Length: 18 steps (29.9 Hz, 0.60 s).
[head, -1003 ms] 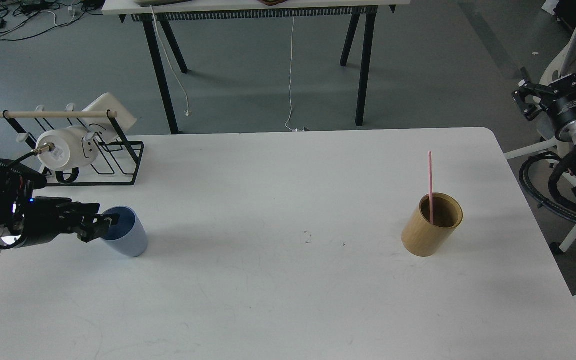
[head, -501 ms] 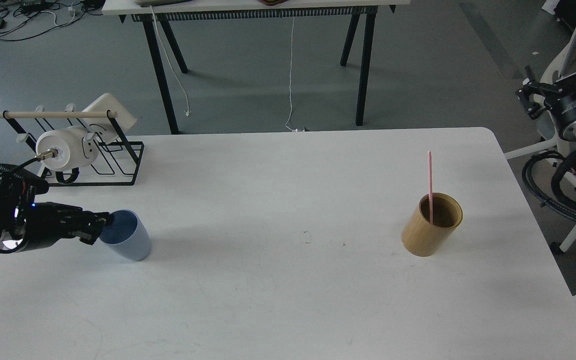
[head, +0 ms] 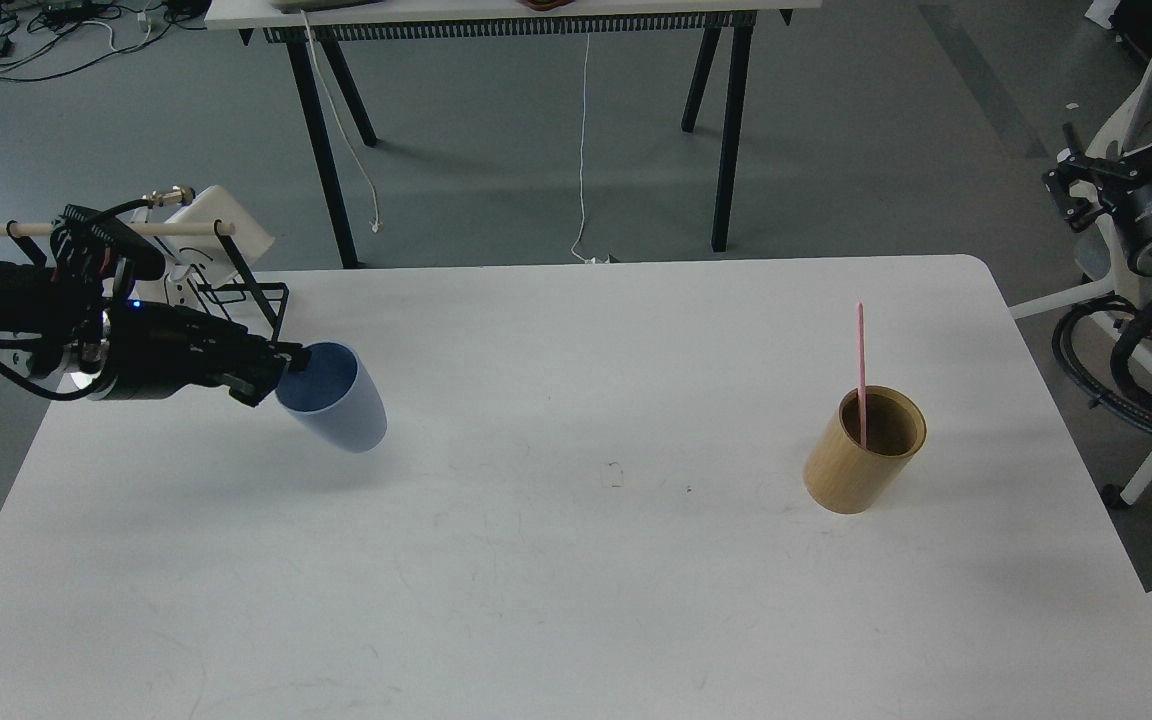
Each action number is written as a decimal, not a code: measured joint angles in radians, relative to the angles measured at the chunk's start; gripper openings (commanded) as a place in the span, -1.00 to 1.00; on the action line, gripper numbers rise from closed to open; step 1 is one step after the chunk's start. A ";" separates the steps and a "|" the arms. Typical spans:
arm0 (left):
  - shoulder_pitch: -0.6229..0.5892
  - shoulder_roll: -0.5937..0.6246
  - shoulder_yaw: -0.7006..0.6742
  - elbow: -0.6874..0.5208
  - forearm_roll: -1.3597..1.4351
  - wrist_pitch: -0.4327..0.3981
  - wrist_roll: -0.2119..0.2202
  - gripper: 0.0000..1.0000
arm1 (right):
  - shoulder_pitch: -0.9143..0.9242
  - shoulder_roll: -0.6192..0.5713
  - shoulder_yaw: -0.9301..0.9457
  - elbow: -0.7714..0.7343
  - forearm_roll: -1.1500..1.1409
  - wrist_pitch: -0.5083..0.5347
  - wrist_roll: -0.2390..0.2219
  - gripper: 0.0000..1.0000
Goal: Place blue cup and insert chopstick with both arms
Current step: 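Carry the blue cup toward the table center and set it down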
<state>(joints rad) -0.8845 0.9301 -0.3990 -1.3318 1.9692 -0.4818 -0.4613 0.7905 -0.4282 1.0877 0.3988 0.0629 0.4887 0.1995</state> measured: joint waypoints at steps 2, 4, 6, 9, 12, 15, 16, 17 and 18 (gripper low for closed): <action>-0.056 -0.058 0.001 -0.022 0.005 -0.005 0.023 -0.96 | 0.002 -0.018 0.000 0.000 0.000 0.000 0.000 0.98; -0.098 -0.139 0.002 -0.029 0.032 -0.006 0.054 -0.96 | 0.002 -0.035 0.000 0.000 0.000 0.000 0.000 0.98; -0.117 -0.232 0.004 -0.031 0.101 -0.007 0.081 -0.96 | 0.002 -0.055 0.000 0.000 0.000 0.000 0.000 0.98; -0.119 -0.355 0.032 -0.030 0.191 -0.007 0.093 -0.95 | 0.002 -0.074 0.001 0.000 0.000 0.000 0.000 0.98; -0.121 -0.466 0.093 -0.022 0.210 -0.007 0.095 -0.94 | 0.001 -0.090 0.001 0.000 0.000 0.000 0.000 0.98; -0.121 -0.549 0.152 -0.008 0.212 -0.007 0.098 -0.94 | -0.001 -0.106 0.004 0.000 0.000 0.000 0.000 0.98; -0.120 -0.571 0.167 0.000 0.212 -0.007 0.100 -0.94 | -0.003 -0.111 0.006 0.000 0.000 0.000 -0.001 0.98; -0.119 -0.587 0.177 0.010 0.213 -0.007 0.104 -0.93 | -0.005 -0.115 0.007 0.000 0.000 0.000 -0.001 0.97; -0.116 -0.604 0.186 0.024 0.212 -0.007 0.107 -0.93 | -0.007 -0.118 0.008 0.000 0.000 0.000 -0.001 0.98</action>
<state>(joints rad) -1.0006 0.3257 -0.2130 -1.3076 2.1817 -0.4889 -0.3539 0.7839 -0.5465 1.0960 0.3988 0.0629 0.4887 0.1982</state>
